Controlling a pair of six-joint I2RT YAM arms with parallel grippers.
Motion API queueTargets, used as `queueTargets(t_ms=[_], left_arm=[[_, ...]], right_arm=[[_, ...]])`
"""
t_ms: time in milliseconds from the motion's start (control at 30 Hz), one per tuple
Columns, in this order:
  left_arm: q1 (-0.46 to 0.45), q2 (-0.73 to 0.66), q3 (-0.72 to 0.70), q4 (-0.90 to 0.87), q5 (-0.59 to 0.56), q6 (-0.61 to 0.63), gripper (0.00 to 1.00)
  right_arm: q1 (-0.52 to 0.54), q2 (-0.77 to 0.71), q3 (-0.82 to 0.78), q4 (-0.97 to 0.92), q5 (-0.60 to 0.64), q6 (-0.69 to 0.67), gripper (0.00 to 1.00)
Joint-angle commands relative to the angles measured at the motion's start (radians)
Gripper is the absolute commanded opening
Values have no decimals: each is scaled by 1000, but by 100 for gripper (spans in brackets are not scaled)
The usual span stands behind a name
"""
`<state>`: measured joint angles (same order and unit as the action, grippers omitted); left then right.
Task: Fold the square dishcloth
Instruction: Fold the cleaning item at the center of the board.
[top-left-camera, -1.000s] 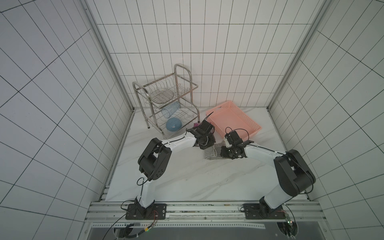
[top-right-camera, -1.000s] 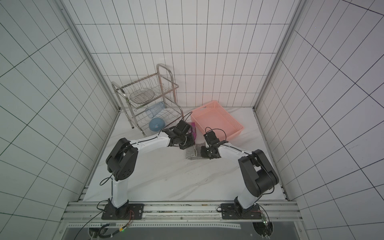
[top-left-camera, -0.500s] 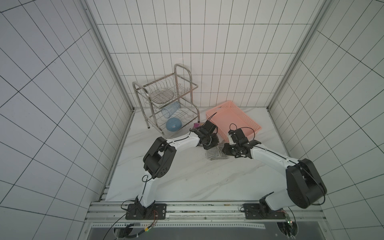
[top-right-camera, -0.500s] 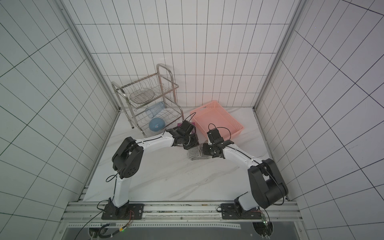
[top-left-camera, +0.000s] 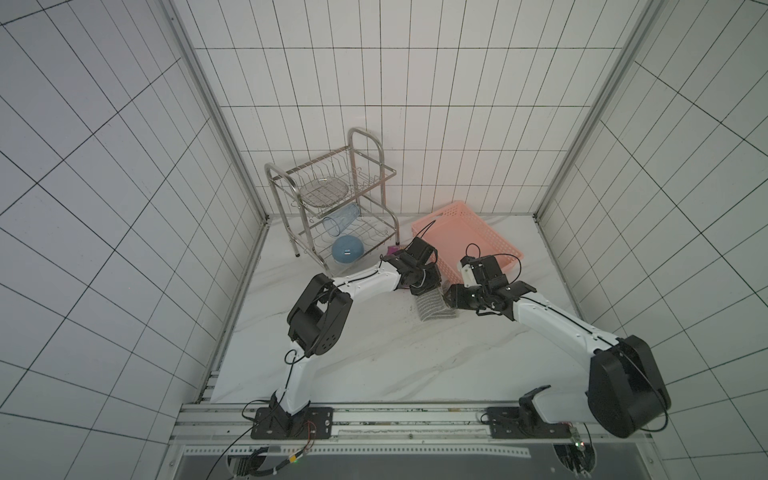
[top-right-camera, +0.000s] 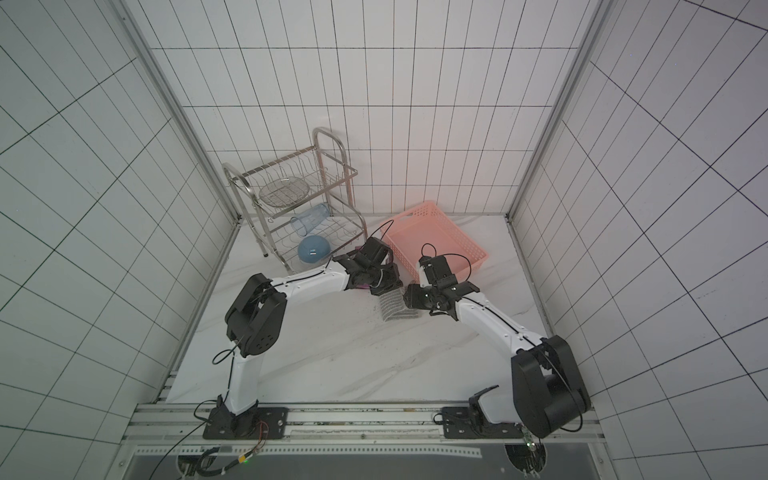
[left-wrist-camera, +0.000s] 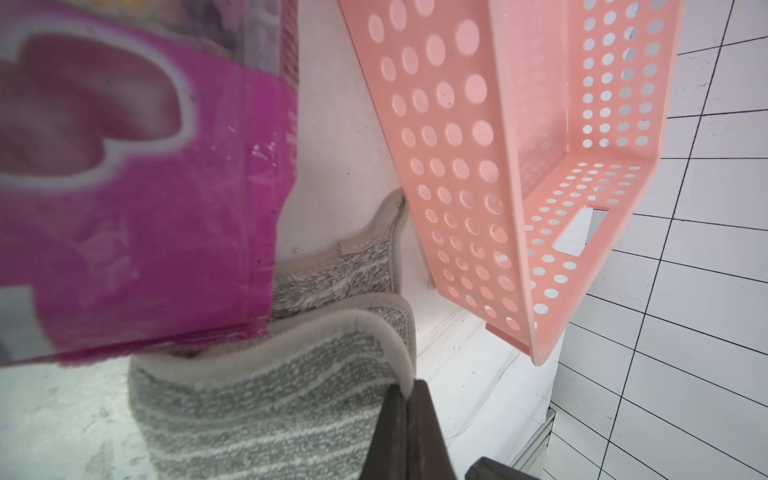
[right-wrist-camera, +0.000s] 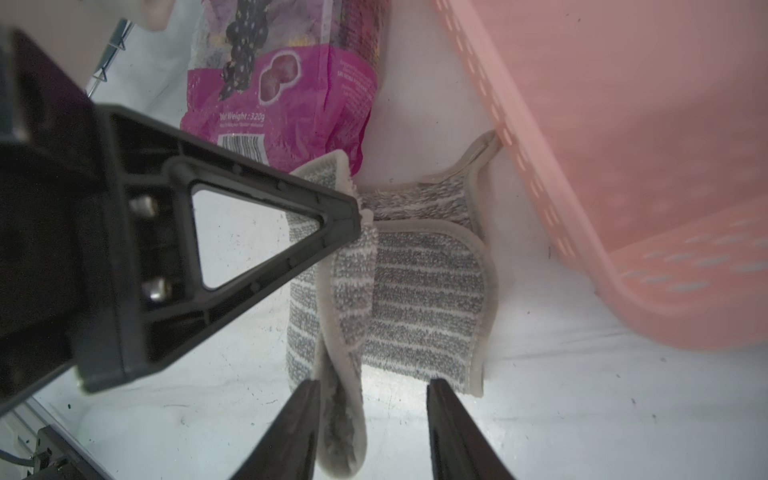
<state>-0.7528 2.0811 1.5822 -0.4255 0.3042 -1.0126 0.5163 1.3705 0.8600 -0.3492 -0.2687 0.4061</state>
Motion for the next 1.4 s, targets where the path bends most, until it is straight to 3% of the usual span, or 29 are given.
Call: queueTargets(t_ms=[0,600,700,900,1033,1167,1367], left_arm=[[-6,41,27,23,27,21,0],[-8,53,44,32,84,54,0],[-9,57,44,35,88,50,0],[-10,58,45,43,99,51,0],[-7,34,34,41,82,64,14],[-3,-11,6,39,62,76,34],[1,-104,-61,40,20,99,45]], right_arm=[[-13,-5,-13,4,-39,-53,48],[-29,87,-8,35,-84,-77,47],[-29,96,-9,48,-82,-67,40],[-29,106,-10,54,-54,-49,16],[-29,100,-17,35,-13,-23,5],[-31,71,-35,29,18,-1,4],[-45,65,-30,12,69,1,4]])
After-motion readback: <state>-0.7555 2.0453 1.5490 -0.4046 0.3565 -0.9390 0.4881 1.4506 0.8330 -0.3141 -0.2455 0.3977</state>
